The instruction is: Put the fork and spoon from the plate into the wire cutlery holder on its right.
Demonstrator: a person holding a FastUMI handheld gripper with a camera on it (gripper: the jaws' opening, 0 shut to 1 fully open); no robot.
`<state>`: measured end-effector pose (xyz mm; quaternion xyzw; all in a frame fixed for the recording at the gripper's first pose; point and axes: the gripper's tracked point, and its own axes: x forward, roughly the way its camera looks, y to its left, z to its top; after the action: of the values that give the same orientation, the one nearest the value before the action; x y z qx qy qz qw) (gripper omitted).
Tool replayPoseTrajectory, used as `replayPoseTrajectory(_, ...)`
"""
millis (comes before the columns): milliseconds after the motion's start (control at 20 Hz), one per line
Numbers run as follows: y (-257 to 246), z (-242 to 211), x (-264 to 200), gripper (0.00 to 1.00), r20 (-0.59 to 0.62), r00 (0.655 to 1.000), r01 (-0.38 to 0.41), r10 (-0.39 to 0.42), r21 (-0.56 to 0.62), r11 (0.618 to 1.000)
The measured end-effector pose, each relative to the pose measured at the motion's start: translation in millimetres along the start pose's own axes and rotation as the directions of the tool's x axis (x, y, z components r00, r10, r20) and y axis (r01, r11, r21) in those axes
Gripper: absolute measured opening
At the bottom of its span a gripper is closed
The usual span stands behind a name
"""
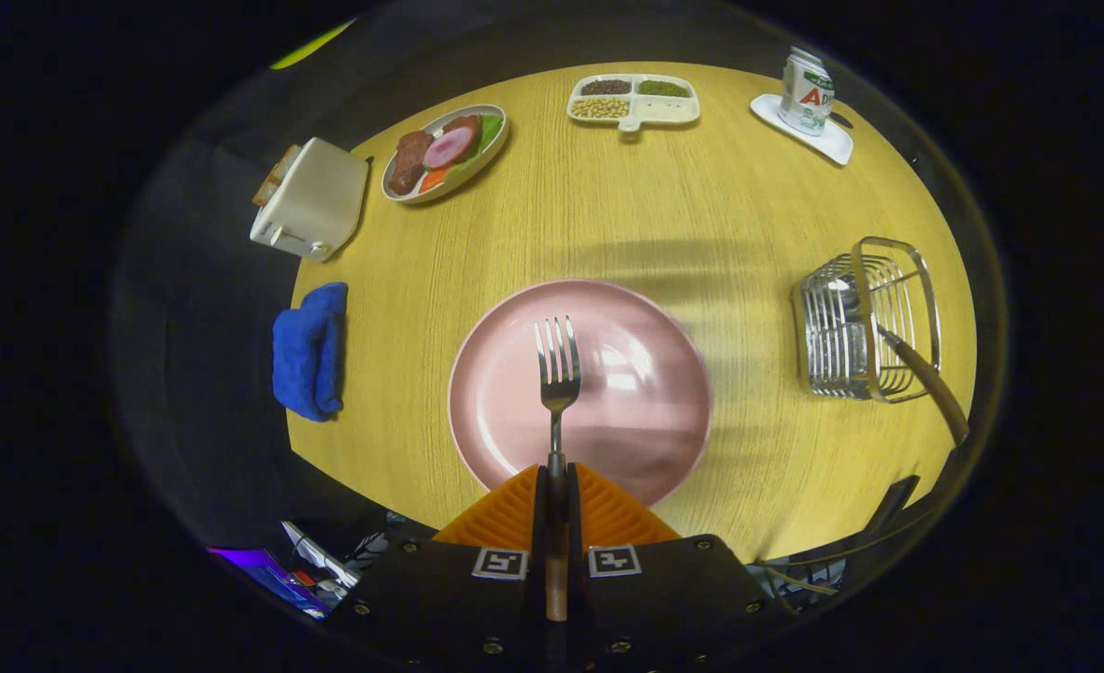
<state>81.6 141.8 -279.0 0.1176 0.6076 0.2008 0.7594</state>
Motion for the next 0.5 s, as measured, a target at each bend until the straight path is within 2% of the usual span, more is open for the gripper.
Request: replayPoseTrajectory(500,-76,28,-83,0.09,0.047,0.997,0.058,-0.060,0.036,0.998)
